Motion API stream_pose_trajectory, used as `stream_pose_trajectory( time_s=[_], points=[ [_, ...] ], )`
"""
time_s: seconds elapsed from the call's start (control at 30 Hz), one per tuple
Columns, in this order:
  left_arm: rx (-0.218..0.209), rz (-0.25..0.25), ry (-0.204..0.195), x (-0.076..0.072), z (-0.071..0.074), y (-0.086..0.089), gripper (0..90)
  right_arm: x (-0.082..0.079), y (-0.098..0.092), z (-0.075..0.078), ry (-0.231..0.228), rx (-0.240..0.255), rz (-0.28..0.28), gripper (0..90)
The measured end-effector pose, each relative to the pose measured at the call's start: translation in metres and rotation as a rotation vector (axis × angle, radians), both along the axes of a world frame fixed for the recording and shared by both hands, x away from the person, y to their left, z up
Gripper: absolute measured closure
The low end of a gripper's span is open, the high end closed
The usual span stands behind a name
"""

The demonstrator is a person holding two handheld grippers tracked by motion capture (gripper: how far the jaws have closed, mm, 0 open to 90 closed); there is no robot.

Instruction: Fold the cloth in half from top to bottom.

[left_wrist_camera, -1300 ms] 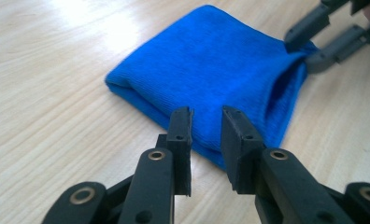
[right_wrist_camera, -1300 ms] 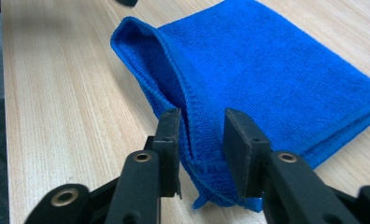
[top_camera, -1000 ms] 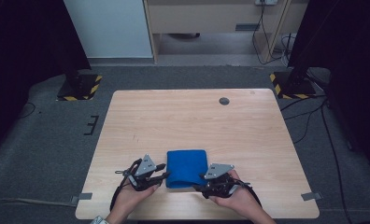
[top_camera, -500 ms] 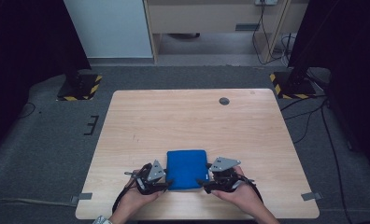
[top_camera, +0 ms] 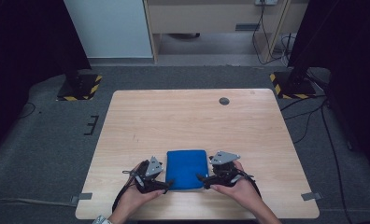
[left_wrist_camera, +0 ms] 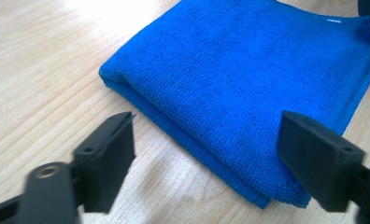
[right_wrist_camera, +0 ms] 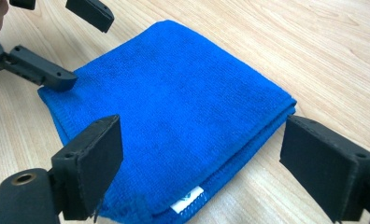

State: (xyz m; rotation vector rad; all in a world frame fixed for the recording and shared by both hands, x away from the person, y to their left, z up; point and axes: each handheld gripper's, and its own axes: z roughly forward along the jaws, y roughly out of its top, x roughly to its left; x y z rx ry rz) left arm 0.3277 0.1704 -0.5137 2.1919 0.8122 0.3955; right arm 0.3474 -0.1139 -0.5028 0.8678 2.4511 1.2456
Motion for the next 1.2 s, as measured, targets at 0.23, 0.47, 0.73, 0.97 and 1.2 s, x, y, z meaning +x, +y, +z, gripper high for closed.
stream_pose_trajectory(
  time_s=[0.23, 0.47, 0.73, 0.97, 1.2],
  points=[
    [-0.039, 0.054, -0.005, 0.003, 0.003, 0.005, 11.9, 0.003, 0.002, 0.002, 0.009, 0.017, -0.005, 8.8],
    [-0.057, 0.087, -0.021, 0.005, 0.006, 0.011, 9.6, 0.004, 0.003, 0.003, 0.007, 0.022, -0.003, 7.1],
    [-0.071, 0.112, -0.035, 0.007, 0.009, 0.019, 8.6, 0.007, -0.001, 0.007, -0.004, 0.031, -0.017, 6.6],
    [-0.077, 0.145, -0.055, 0.008, 0.012, 0.028, 8.1, 0.009, -0.008, 0.012, -0.011, 0.046, -0.036, 6.5],
    [-0.086, 0.178, -0.062, 0.011, 0.014, 0.037, 7.9, 0.013, -0.018, 0.017, -0.022, 0.057, -0.063, 6.4]
  ],
)
